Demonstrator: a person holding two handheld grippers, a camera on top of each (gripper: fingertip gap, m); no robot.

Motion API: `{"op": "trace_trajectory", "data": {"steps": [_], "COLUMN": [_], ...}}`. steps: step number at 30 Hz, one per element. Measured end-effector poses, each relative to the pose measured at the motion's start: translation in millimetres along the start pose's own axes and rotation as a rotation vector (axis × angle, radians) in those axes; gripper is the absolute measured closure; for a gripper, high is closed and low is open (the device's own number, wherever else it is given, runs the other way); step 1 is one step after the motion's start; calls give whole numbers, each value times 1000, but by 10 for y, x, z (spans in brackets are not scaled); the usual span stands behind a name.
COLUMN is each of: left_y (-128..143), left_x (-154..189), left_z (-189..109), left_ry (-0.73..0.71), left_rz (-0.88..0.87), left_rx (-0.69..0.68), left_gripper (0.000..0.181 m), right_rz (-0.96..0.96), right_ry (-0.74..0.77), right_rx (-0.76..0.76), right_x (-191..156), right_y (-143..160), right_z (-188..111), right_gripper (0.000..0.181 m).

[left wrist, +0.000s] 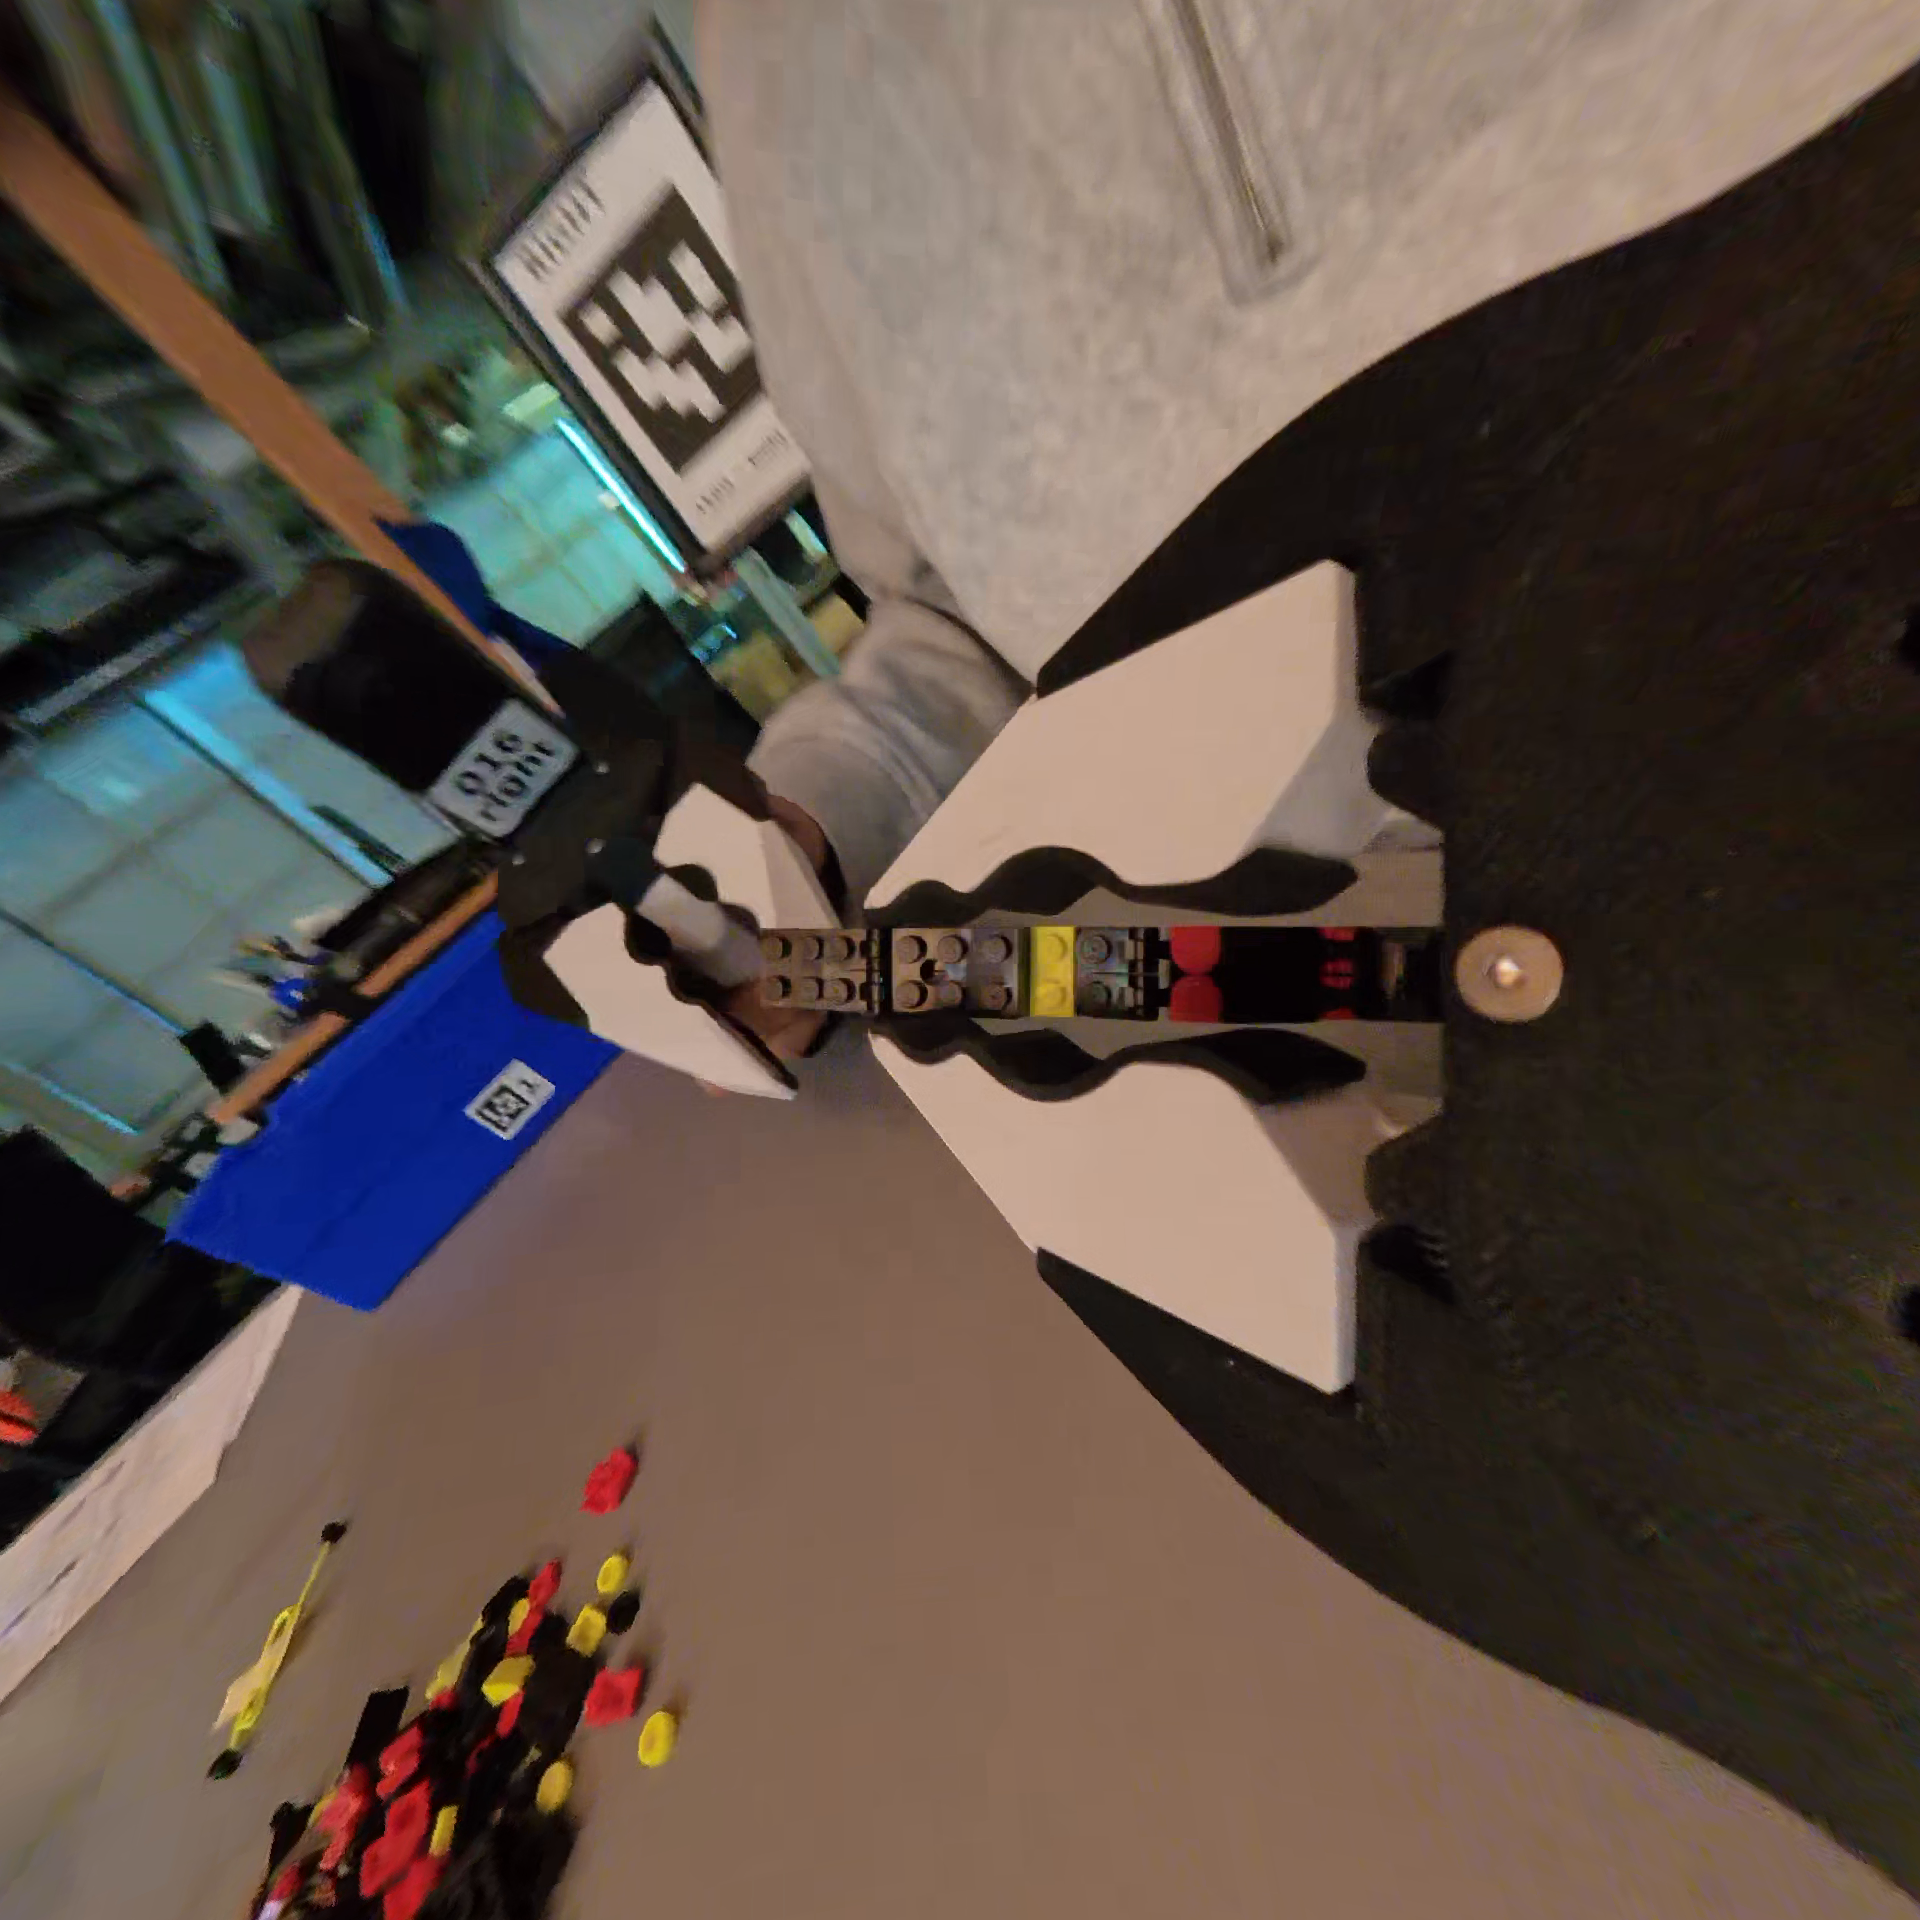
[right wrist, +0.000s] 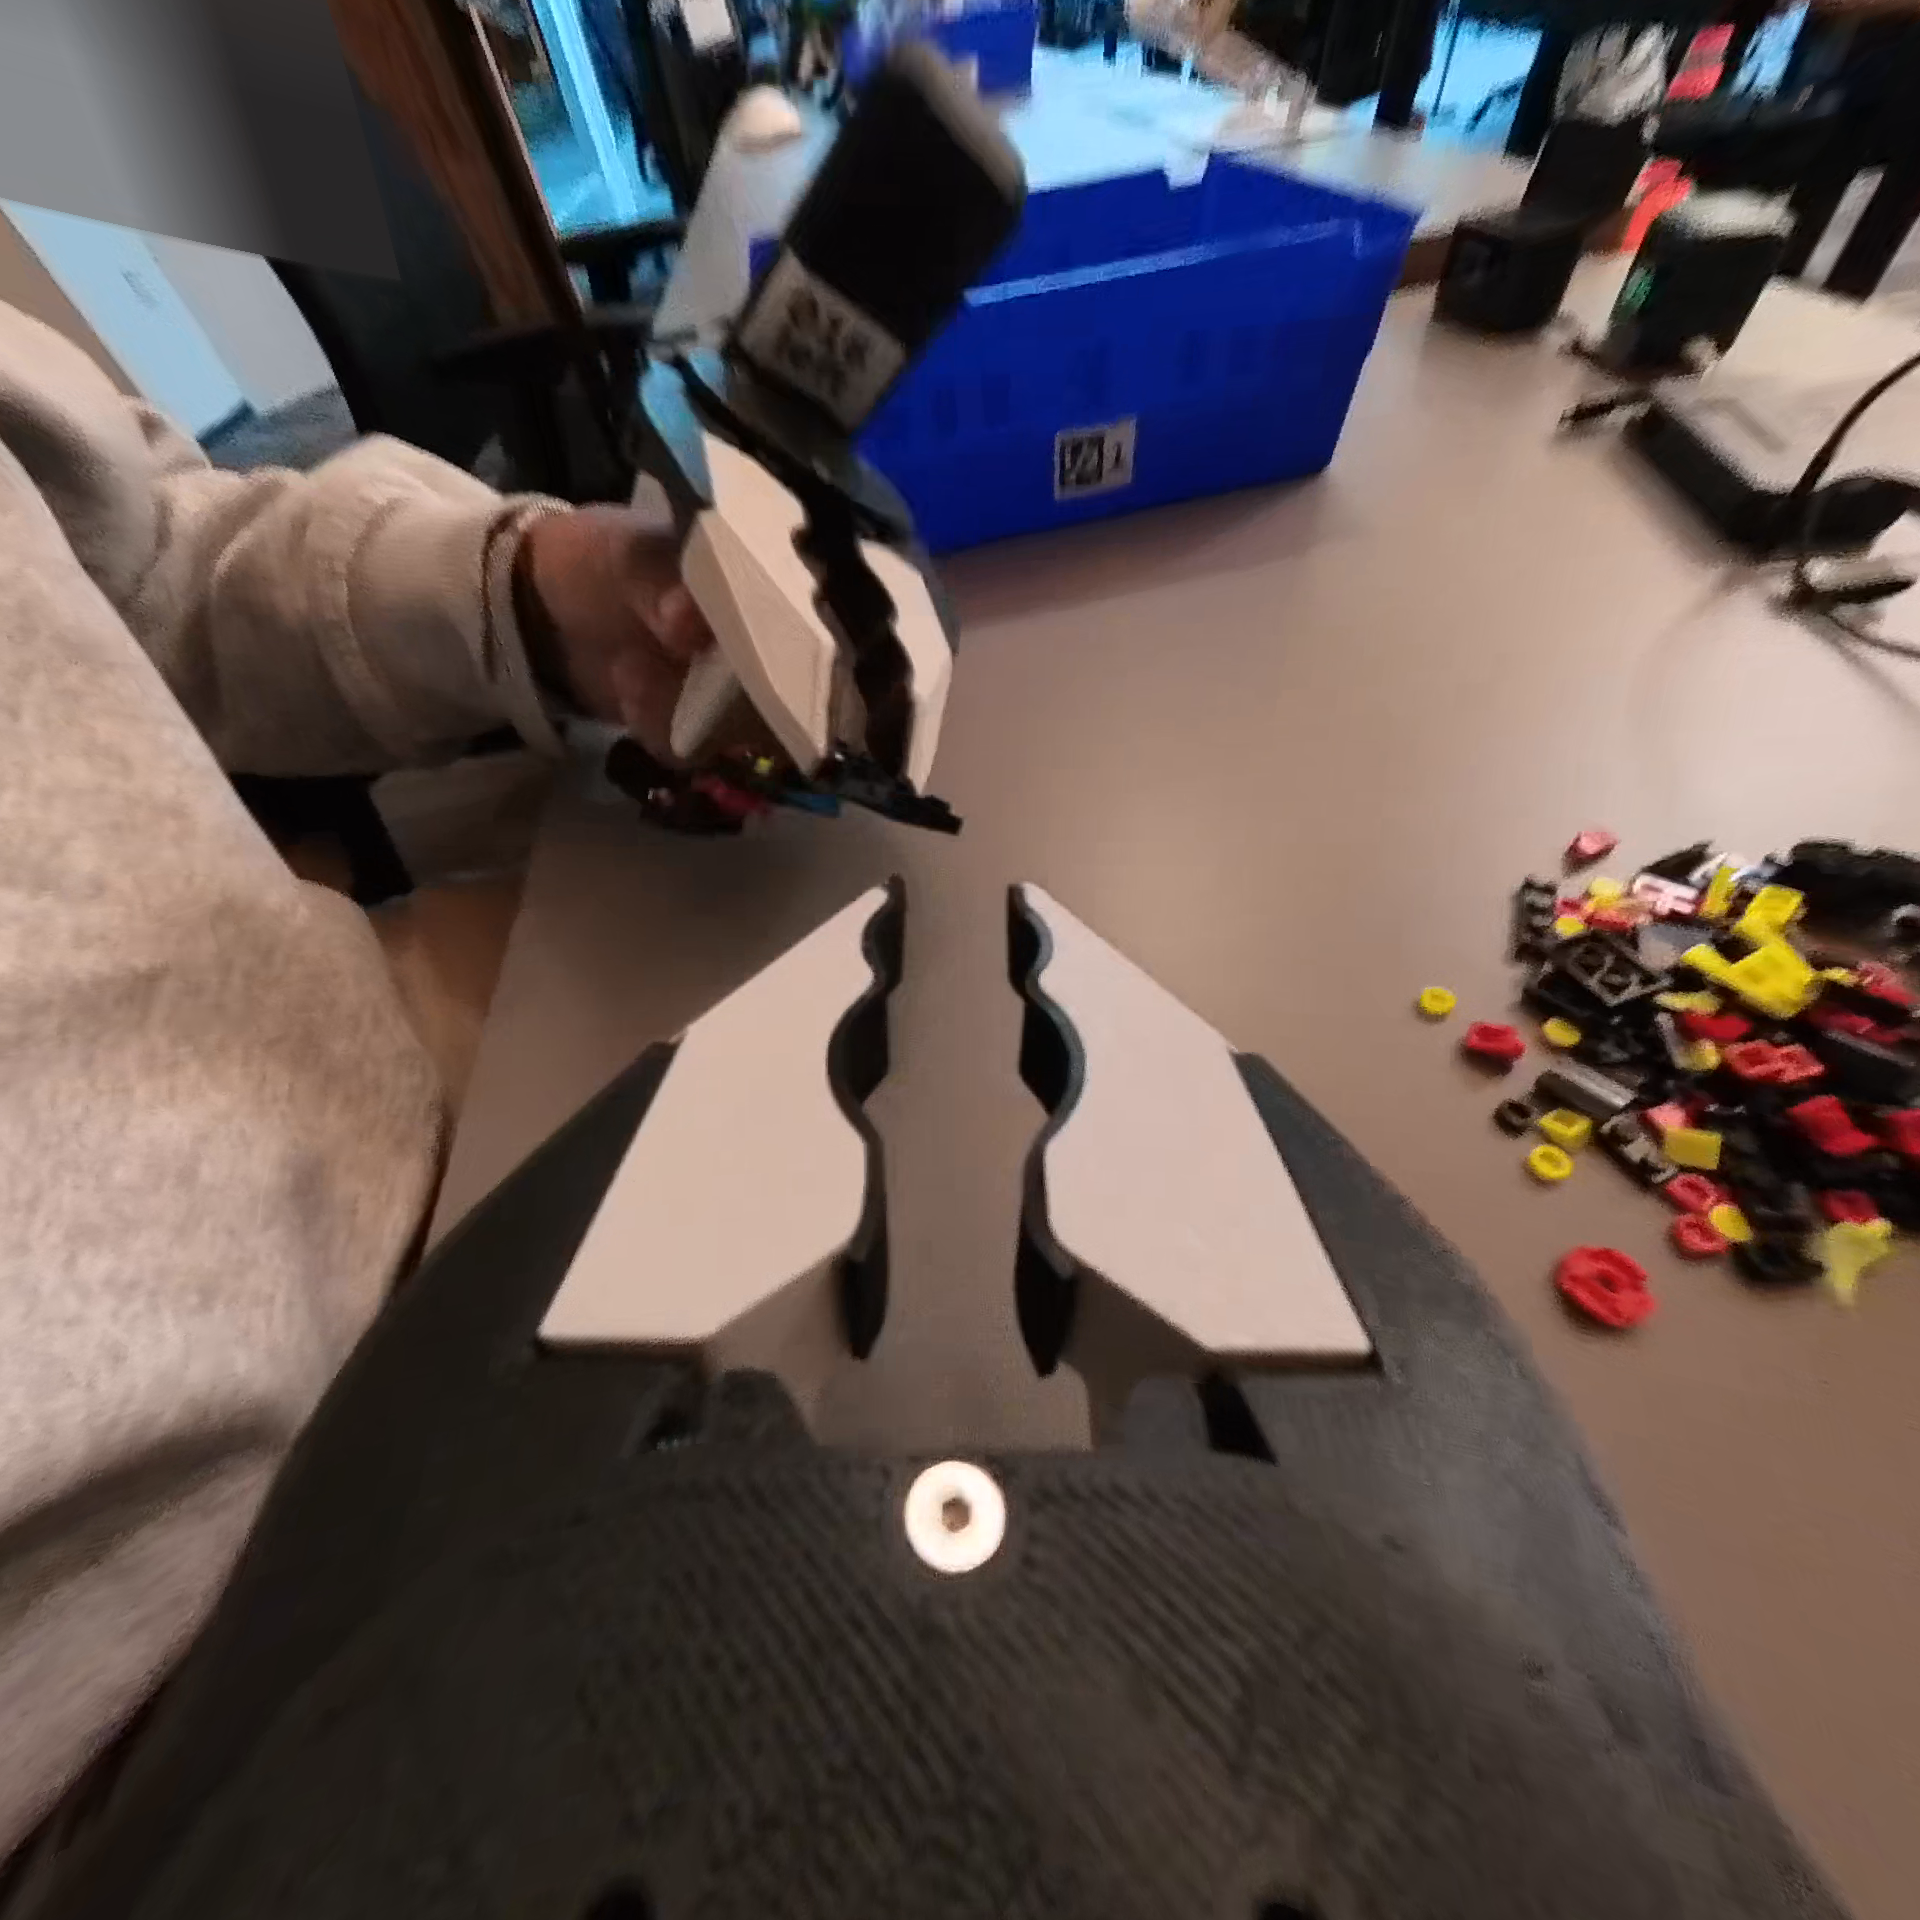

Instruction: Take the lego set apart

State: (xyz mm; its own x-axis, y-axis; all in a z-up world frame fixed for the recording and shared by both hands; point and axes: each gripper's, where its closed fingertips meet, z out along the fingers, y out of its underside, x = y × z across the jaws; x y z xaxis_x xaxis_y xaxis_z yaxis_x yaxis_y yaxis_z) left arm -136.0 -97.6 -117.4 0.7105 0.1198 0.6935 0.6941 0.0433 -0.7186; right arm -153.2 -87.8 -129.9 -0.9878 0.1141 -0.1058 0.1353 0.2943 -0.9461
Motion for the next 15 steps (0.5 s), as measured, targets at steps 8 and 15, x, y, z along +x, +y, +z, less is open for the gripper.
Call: {"op": "trace_trajectory", "data": {"steps": [8,15], "left_y": [-21,112], "left_x": [80,166], "left_z": [2,46], "left_ry": [158,214], "left_rz": [-239,-258], "left_rx": [50,-42], "left_gripper": [165,166], "right_rz": [-139,-200], "right_ry": [12,-61], "right_rx": [117,65], "right_x": [-128,-293], "right_y": [-242,-155], "right_z": [-38,-5], "right_gripper": [143,169]}}
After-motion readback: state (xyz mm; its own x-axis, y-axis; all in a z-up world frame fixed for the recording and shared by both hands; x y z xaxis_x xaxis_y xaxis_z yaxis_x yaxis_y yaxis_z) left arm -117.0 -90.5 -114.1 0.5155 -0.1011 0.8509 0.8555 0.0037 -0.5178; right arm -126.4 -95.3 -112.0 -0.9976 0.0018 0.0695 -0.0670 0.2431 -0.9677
